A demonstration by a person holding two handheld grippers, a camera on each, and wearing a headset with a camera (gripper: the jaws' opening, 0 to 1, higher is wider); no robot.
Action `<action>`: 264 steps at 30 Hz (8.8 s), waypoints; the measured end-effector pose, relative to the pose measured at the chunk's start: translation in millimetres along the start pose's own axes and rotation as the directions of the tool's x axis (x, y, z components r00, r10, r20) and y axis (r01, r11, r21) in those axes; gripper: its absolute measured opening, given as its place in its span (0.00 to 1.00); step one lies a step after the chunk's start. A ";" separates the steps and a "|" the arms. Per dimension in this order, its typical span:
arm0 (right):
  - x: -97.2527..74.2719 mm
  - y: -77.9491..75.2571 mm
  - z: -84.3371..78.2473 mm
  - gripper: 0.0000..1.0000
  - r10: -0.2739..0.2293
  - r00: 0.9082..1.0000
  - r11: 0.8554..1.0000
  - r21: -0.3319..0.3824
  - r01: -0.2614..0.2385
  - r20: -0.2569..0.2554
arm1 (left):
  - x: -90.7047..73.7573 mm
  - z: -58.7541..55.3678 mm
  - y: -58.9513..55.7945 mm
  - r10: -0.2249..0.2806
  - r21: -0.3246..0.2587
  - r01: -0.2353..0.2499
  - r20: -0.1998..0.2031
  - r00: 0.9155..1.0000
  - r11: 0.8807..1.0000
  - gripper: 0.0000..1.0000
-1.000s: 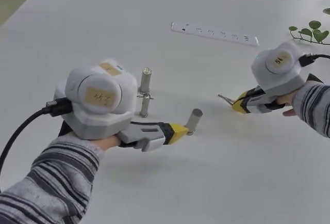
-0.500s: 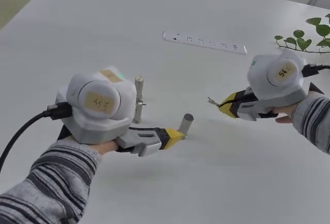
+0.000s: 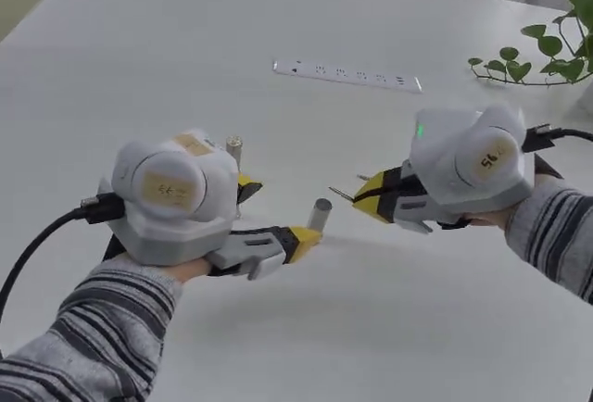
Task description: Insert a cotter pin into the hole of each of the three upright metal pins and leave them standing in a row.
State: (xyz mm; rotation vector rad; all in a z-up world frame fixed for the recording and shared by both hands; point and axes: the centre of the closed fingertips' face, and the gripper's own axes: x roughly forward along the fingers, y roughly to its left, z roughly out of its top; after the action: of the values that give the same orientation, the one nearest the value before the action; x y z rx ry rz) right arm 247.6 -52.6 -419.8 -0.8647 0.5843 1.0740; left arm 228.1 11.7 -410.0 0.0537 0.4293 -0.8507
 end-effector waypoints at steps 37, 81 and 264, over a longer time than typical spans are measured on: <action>-8.4 59.8 19.6 0.00 0.046 0.998 0.985 -0.167 -0.039 0.040 | 7.1 -7.0 -45.3 -0.212 -0.164 0.211 0.013 0.977 0.964 0.03; -21.3 66.1 11.6 0.00 0.118 0.991 0.993 -0.032 -0.117 0.061 | -1.6 3.0 -66.7 -0.322 -0.064 0.325 0.050 0.945 0.944 0.00; 33.4 5.0 18.4 0.17 0.059 0.997 0.977 0.204 -0.067 0.044 | 44.6 -34.8 -3.9 0.135 -0.068 -0.141 -0.086 0.987 0.988 0.38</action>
State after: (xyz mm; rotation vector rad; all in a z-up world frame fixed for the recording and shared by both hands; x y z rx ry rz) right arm 255.8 -19.2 -437.0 -0.6483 0.6820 1.0641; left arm 239.1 -15.3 -458.5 0.0491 0.5269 -0.6977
